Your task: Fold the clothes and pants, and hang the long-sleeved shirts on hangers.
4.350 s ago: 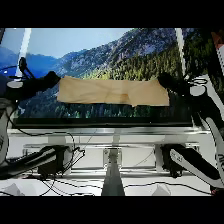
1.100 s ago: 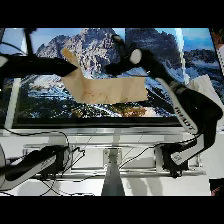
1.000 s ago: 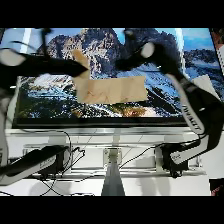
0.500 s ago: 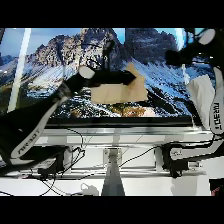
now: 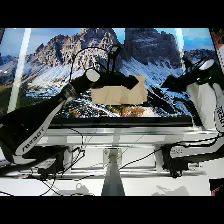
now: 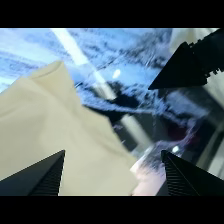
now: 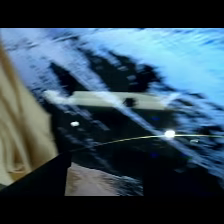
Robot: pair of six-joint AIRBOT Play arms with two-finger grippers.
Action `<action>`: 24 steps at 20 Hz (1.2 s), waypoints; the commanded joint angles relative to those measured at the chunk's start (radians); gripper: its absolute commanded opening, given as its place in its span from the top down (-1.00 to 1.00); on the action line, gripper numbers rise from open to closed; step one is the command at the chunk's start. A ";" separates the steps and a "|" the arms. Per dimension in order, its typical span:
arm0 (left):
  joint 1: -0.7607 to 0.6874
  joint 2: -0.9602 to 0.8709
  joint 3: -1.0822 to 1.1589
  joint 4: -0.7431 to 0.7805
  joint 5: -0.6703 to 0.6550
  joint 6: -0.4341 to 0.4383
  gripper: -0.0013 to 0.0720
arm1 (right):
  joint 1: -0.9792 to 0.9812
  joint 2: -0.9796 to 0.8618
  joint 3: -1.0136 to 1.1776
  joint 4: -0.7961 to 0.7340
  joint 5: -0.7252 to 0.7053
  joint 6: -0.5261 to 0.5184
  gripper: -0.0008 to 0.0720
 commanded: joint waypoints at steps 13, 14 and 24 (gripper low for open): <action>0.190 0.054 0.001 0.908 -0.334 -0.275 -0.36 | 0.449 0.000 -0.172 0.318 -0.322 -0.060 -0.71; 0.212 0.063 0.001 1.034 -0.370 -0.360 -0.30 | 0.453 0.000 -0.172 0.309 -0.329 -0.060 -0.51; 0.487 0.189 0.001 1.345 -0.601 -0.667 0.25 | 0.396 0.068 -0.048 0.144 -0.397 0.103 0.94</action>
